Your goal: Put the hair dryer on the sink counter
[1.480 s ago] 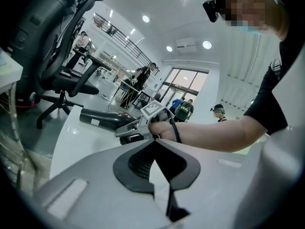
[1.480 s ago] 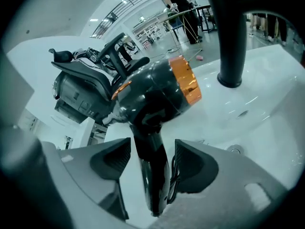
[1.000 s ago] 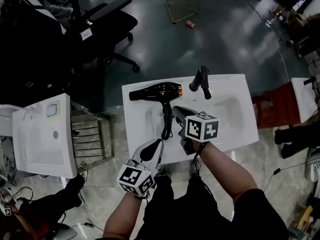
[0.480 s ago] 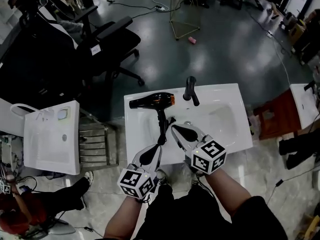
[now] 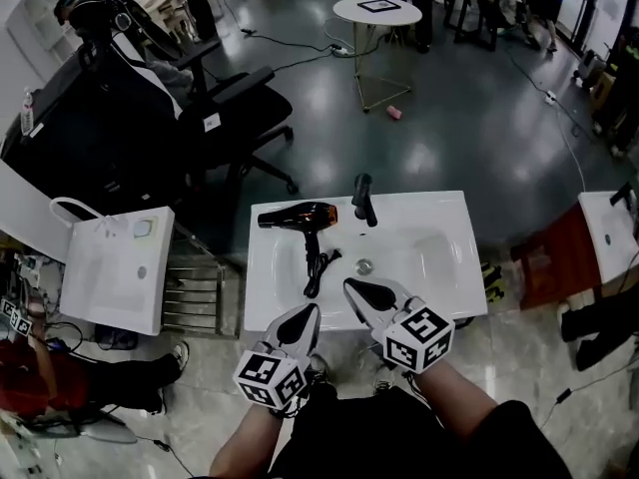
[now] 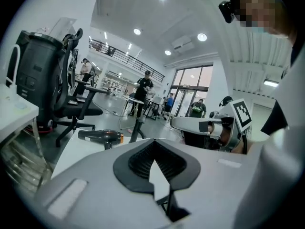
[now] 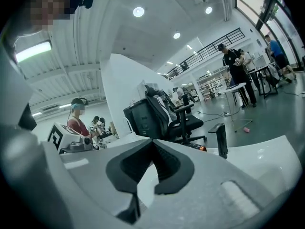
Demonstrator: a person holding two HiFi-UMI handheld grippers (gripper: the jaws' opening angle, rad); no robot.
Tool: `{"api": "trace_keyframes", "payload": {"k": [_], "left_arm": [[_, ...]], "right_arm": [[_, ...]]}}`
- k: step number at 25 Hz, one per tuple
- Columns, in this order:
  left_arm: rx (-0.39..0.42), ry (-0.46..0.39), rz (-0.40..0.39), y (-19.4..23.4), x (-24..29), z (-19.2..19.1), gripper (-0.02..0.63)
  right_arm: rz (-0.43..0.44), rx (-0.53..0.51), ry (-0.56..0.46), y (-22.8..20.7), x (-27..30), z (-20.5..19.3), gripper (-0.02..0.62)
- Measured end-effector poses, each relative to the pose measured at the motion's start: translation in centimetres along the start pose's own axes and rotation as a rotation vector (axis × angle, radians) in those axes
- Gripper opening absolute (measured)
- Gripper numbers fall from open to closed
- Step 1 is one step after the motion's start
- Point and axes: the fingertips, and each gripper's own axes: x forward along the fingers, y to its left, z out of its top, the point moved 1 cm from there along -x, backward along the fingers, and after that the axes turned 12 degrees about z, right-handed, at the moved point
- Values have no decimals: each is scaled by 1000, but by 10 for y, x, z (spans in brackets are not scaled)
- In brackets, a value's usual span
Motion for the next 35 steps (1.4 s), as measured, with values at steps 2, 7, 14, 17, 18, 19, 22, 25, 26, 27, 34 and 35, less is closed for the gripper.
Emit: {"api": "trace_keyframes", "payload": {"k": [2,7,14,17,18,19,22,25,26,27,34,35], "left_arm": [[4,-4,12,-12,-4,-2,3],[2,-15,42,-44,-9,-14,3],[-17,-18,74,-83,-13,-38,3],[-22,-10,86,-90,-17,-43,3],[-24,-8,91,-90,-18,-44,3],[-25,-8,95,-89,-19,-45,3],[-29,-11,99,-83,-22,-45,3],[-29,-14,86,-74,-26,-42,3],[-27,-13,79,-70,-28,-41,3],[-25,-11,73,-65,-29,-41,3],[-4,5,18,-35,-44,-28,3],[0,6,10,-31,-46,-26,3]], "right_arm": [[17,1,0,4,-12,-1,2],[65,-18,20,12,-43,-7,2],[116,-26,39,17,-79,-21,2],[117,-14,47,17,-85,-26,2],[115,-13,50,18,-85,-28,2],[111,-16,53,19,-85,-29,2],[99,-30,65,24,-81,-34,2],[69,-34,66,28,-73,-36,2],[58,-33,63,30,-70,-36,2],[48,-30,61,31,-66,-36,2],[-6,-1,45,49,-37,-37,2],[-13,-1,41,52,-34,-37,2]]}}
